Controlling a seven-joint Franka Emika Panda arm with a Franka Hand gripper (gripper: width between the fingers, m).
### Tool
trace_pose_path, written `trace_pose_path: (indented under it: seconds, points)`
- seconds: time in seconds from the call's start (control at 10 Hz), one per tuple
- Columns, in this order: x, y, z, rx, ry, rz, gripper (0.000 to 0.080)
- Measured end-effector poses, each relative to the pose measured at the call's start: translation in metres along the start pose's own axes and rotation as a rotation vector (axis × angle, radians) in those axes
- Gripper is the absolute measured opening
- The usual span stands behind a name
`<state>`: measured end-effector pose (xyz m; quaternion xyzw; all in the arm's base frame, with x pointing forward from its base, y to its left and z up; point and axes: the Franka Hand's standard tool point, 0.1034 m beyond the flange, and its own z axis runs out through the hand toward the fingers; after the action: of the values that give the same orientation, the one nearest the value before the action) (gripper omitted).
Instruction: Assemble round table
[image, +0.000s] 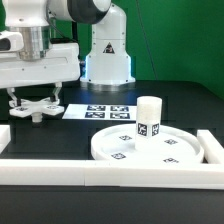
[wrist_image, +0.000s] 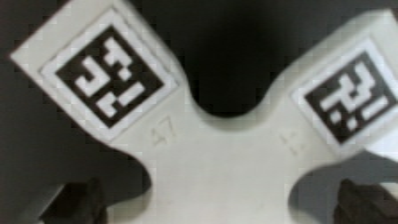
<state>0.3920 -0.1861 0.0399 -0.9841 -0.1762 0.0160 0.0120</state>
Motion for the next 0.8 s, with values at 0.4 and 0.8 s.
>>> trace_pose_path:
  seconds: [0.4, 0.8]
  points:
    - [-0.005, 0.002, 0.005, -0.003, -0.007, 0.014, 0.0649]
    - [-0.005, -0.004, 0.008, 0.002, -0.017, -0.023, 0.0649]
